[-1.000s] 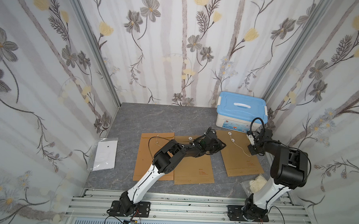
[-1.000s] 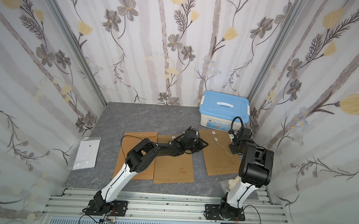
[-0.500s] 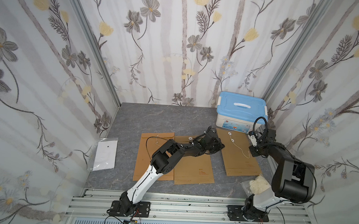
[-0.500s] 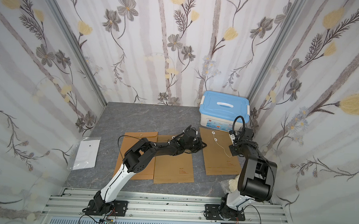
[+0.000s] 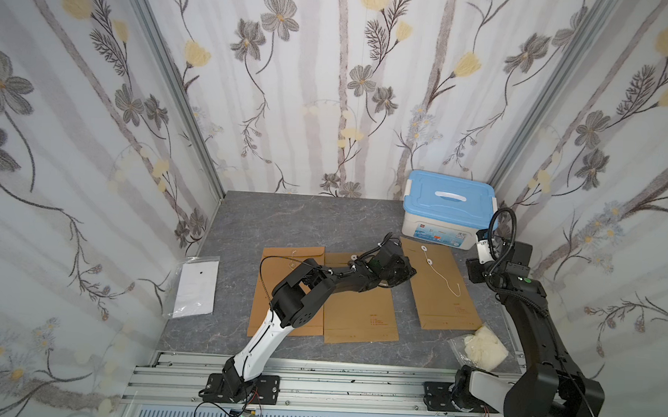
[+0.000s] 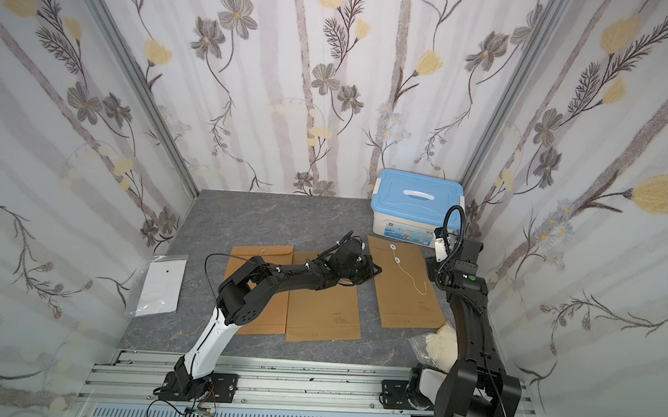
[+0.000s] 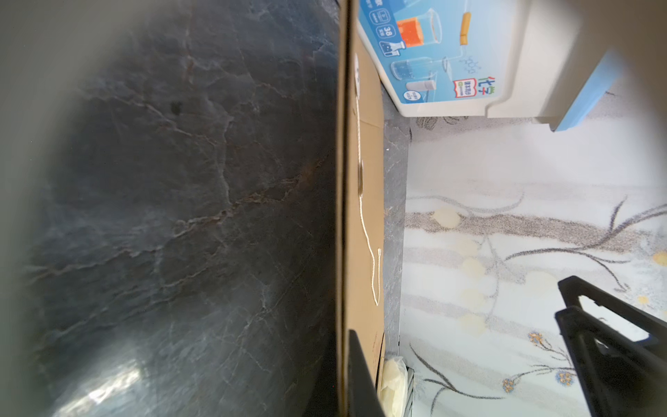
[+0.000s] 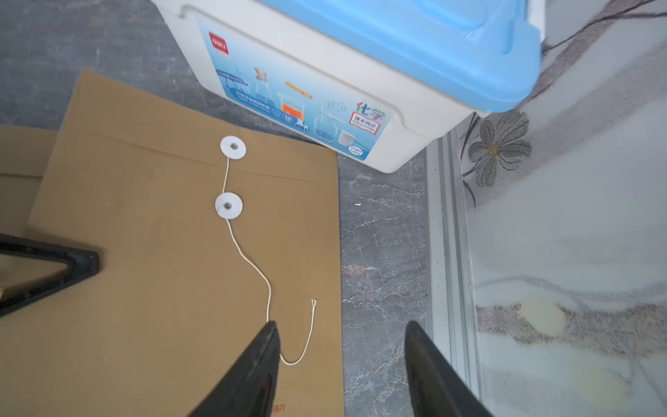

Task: Close the mouth of the file bag
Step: Pick up the file bag from the center of the board.

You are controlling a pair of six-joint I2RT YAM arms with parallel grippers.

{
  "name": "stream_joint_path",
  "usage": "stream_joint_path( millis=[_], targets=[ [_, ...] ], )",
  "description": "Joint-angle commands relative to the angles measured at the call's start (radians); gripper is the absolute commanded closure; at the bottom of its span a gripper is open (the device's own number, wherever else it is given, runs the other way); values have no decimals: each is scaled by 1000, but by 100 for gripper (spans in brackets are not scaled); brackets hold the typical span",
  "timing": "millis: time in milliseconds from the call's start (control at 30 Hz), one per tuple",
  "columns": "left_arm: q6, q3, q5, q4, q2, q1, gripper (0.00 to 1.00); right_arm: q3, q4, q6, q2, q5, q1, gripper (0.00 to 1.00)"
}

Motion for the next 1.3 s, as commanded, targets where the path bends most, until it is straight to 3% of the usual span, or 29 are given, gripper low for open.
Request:
stream_joint_path(
  millis=[0, 67, 167, 200, 267, 300, 333, 433, 500, 633, 800, 967, 1167, 1267],
  targets=[
    [37, -16, -13, -19, -34, -1, 100, 9, 66, 225, -49, -4, -3, 29],
    [44, -21, -9, -38, -52, 0, 100, 51, -8, 346, -38, -39, -17, 21],
    [61, -50, -12, -50, -83, -1, 100, 107, -76, 507, -8, -189, -79, 21],
    [75, -61, -17, -60, -100, -1, 100, 82, -38, 558, -18, -287, -111, 21],
    [108, -86, -26, -69, -130, -1, 100, -11, 64, 673, -70, -369, -150, 19],
    [130, -95, -29, -77, -147, 0, 100, -52, 112, 722, -104, -383, -157, 15],
    [148, -104, -23, -76, -161, -1, 100, -77, 137, 740, -134, -391, -160, 1],
    [209, -116, 2, -70, -196, -1, 100, -120, 160, 800, -182, -398, -166, 0],
    [241, -121, 18, -37, -222, -1, 100, -134, 140, 932, -178, -399, -196, 0],
    [295, -157, 18, -54, -274, -1, 100, -198, 336, 1077, -121, -631, -283, 0],
    [342, -191, 27, -76, -337, 0, 100, -174, 328, 1033, -86, -748, -278, 0],
    [422, -172, 99, -66, -373, 8, 100, -94, 72, 802, -145, -641, -205, 0],
    [445, -187, 200, 21, -403, 22, 100, -80, 107, 794, -180, -617, -147, 1],
    [445, -215, 286, 117, -433, 43, 100, -85, 187, 779, -188, -690, -143, 0]
  ],
)
